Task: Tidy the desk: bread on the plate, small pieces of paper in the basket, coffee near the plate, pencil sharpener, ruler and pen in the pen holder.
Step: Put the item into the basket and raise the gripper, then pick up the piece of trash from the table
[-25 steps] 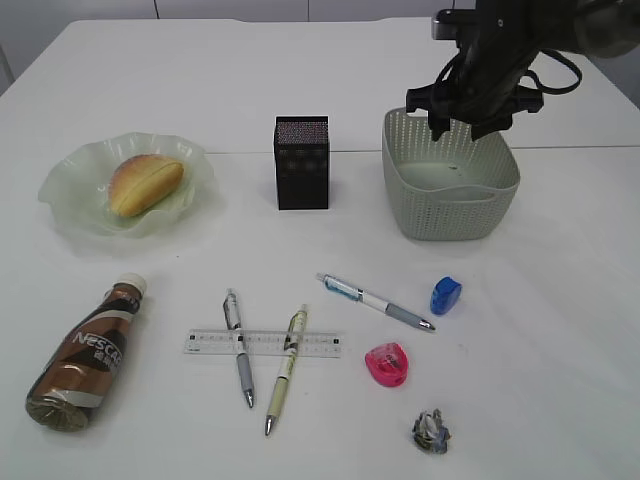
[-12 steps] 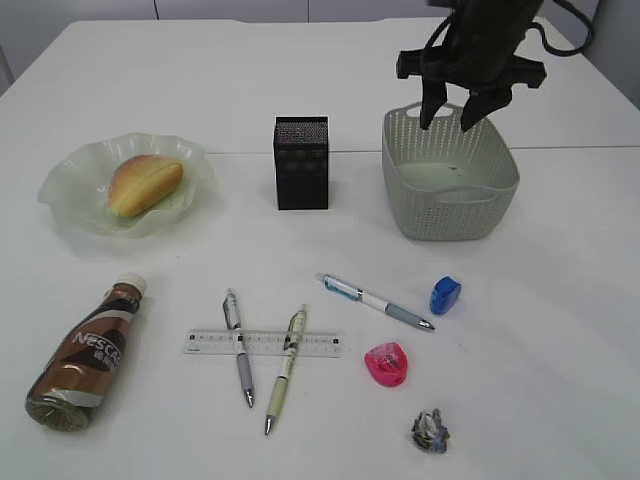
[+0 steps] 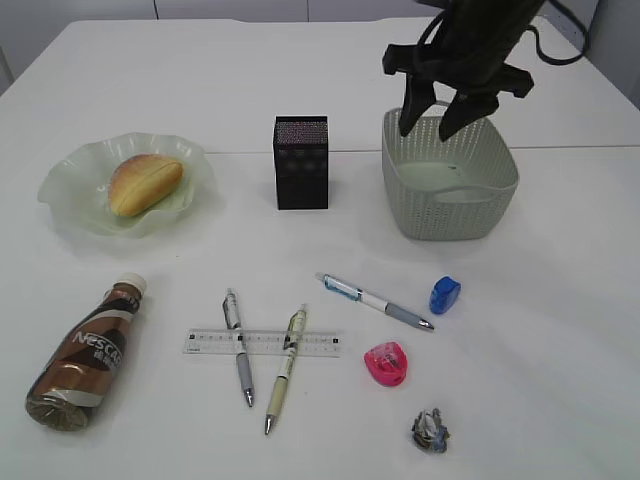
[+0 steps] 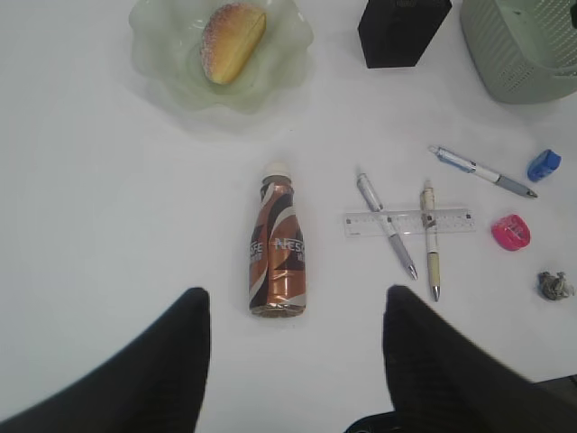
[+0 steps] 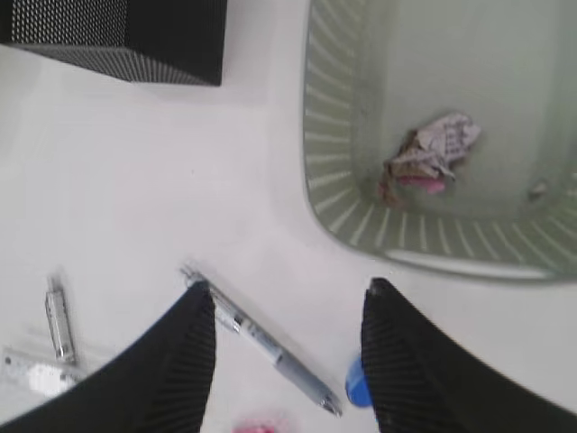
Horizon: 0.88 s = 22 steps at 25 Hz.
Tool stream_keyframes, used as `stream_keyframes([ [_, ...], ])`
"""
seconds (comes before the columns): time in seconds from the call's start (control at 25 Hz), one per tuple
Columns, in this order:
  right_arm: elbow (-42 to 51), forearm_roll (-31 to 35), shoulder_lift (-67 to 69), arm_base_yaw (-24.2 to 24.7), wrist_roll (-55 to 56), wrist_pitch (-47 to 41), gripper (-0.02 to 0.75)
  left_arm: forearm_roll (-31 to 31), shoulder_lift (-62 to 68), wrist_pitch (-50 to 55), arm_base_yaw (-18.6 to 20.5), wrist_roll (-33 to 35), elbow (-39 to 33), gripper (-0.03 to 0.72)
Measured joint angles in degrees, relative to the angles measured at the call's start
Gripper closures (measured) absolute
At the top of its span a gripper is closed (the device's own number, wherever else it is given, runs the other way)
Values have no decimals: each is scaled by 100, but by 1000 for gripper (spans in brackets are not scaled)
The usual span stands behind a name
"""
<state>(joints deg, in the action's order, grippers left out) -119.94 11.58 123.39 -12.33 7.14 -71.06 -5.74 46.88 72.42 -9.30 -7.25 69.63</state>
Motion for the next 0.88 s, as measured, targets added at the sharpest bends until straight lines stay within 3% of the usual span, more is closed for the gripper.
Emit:
stream_keyframes([
  [0.24, 1703, -91, -1278, -83, -13, 0, 352, -44, 0, 0, 0, 0, 0, 246],
  [0.48, 3335, -149, -2541, -895, 28, 0, 352, -154, 0, 0, 0, 0, 0, 246],
  [0.68, 4139, -354, -2911, -1573, 272, 0, 352, -302, 0, 0, 0, 0, 0, 246],
  [0.88, 4623, -499, -2825, -1648, 353, 36, 352, -506, 0, 0, 0, 0, 0, 246],
])
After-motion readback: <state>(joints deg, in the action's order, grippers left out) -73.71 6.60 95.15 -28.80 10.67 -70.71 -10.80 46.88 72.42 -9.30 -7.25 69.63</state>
